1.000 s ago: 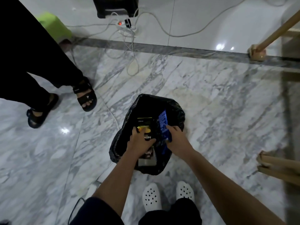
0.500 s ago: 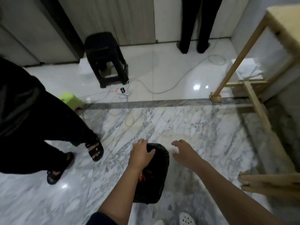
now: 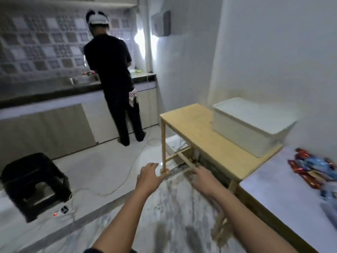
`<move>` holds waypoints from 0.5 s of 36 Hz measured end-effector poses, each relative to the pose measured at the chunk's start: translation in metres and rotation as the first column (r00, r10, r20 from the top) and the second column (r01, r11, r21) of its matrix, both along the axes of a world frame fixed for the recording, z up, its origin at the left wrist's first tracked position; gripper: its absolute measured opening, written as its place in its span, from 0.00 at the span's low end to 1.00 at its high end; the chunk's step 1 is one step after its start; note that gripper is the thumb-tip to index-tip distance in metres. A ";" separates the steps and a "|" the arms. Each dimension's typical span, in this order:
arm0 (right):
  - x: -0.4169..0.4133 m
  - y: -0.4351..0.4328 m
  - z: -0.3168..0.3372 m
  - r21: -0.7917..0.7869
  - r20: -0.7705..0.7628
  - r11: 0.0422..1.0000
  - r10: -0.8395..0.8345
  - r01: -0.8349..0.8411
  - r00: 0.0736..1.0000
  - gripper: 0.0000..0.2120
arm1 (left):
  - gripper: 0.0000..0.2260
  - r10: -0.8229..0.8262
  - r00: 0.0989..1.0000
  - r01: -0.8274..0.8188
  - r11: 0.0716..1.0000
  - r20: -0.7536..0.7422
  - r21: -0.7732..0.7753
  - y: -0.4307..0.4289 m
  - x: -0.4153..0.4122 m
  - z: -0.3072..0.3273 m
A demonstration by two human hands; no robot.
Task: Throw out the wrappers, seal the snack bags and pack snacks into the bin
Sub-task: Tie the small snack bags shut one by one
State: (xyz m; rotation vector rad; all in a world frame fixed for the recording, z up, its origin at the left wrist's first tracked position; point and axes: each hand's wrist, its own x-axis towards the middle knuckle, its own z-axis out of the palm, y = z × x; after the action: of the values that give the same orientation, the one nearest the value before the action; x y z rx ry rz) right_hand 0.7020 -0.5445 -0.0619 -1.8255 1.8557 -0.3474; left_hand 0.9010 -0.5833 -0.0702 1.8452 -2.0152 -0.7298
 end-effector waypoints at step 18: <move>-0.350 0.231 0.049 -0.053 0.066 0.688 -0.721 0.724 0.690 0.25 | 0.29 -0.740 0.672 0.740 0.671 0.003 -0.043 0.097 -0.425 0.038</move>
State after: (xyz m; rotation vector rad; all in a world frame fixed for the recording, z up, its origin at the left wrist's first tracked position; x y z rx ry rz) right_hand 0.3524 -0.3132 -0.0132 -1.0096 2.5029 -0.7288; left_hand 0.4763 -0.4863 -0.0320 0.9070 -2.7532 -0.8693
